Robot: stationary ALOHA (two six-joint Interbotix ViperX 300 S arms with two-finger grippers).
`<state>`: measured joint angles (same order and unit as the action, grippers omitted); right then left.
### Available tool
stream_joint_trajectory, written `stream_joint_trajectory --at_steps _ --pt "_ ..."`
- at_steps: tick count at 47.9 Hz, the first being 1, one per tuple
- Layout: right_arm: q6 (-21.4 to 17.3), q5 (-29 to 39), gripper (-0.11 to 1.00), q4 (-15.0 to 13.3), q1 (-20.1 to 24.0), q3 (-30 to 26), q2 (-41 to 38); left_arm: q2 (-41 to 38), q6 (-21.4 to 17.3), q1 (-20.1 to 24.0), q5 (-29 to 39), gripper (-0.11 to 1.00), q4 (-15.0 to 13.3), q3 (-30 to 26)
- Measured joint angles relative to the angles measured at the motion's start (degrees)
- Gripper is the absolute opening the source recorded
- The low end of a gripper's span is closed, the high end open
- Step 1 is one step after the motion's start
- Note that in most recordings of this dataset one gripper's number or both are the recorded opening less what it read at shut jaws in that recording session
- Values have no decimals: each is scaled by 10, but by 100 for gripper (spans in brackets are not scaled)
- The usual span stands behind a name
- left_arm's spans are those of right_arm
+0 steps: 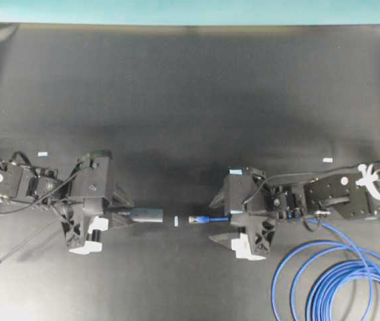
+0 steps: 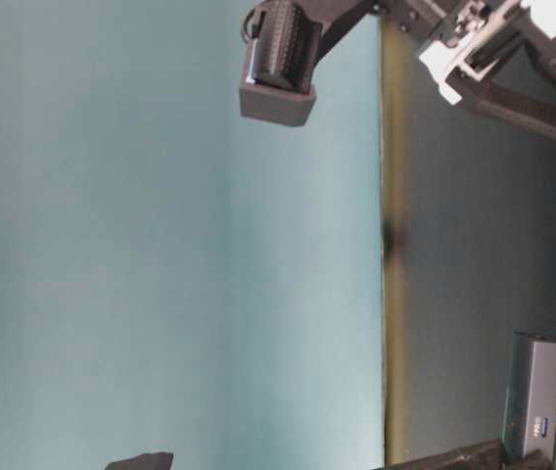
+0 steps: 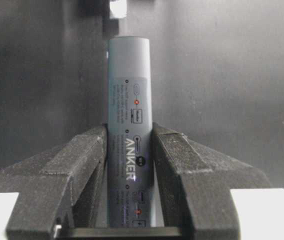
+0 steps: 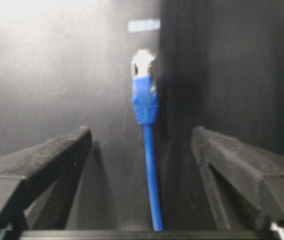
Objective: Insert the LAN cable into the hub.
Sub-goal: 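Close right gripper on the blue LAN plug behind its connector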
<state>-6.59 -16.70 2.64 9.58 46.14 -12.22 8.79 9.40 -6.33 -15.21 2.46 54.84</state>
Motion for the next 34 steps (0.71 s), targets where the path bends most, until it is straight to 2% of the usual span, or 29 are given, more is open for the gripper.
stream_joint_trajectory --at_steps 5,12,17,22,34 --pt "0 -7 75 0 -1 -4 -6 1 1 0 -1 28 0 0" --pt "0 -9 62 0 -4 -11 -11 1 1 0 0 28 0 0" --pt "1 -9 40 0 -4 -11 -11 2 1 1 0 28 0 0" --pt "0 -8 12 0 0 -11 -11 2 1 0 0 28 0 0" --pt "-16 14 11 3 1 -11 14 2 -2 1 21 28 0 -9"
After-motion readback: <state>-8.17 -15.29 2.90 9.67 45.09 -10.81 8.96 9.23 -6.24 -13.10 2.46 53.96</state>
